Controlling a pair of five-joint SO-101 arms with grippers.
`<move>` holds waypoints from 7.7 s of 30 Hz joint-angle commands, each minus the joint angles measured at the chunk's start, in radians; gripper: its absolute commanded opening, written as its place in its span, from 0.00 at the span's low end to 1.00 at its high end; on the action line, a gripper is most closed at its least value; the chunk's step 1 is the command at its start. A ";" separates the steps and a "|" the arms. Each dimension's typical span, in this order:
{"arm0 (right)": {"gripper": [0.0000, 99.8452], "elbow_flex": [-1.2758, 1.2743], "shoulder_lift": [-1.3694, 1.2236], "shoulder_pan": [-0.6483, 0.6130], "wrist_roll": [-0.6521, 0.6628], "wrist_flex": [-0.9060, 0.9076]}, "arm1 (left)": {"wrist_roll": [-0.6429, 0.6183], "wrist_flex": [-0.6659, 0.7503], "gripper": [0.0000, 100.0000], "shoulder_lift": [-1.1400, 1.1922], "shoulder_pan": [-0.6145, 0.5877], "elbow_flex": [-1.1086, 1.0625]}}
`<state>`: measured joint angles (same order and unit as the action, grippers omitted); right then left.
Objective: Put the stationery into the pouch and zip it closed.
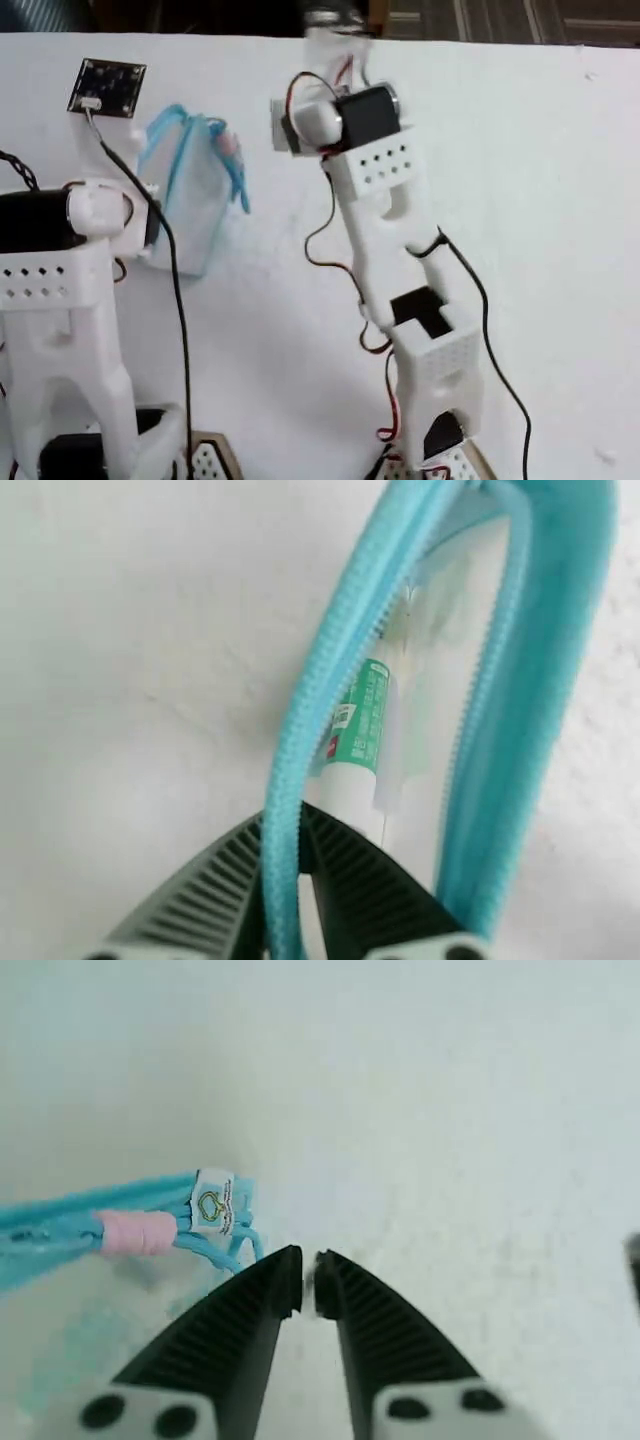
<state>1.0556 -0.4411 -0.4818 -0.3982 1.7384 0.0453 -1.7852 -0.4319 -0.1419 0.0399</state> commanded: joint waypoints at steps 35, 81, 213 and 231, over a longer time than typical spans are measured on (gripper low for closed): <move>0.23 0.005 -0.045 -0.209 -0.987 -0.274 | -0.002 0.005 0.02 0.002 -0.008 0.006; 0.23 -0.094 -0.045 0.404 1.092 0.025 | 0.112 0.043 0.28 0.004 -0.001 0.140; 0.02 -0.095 0.127 -0.173 -0.718 -0.205 | 0.094 0.256 0.20 -0.004 -0.002 -0.115; 0.02 -0.084 -0.042 -0.171 -0.717 -0.222 | 0.308 0.000 0.38 -0.036 -0.033 0.356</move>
<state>0.9605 -0.4810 -0.6536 -1.1178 1.5221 0.3445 -1.7760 -0.4227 -0.1542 0.2746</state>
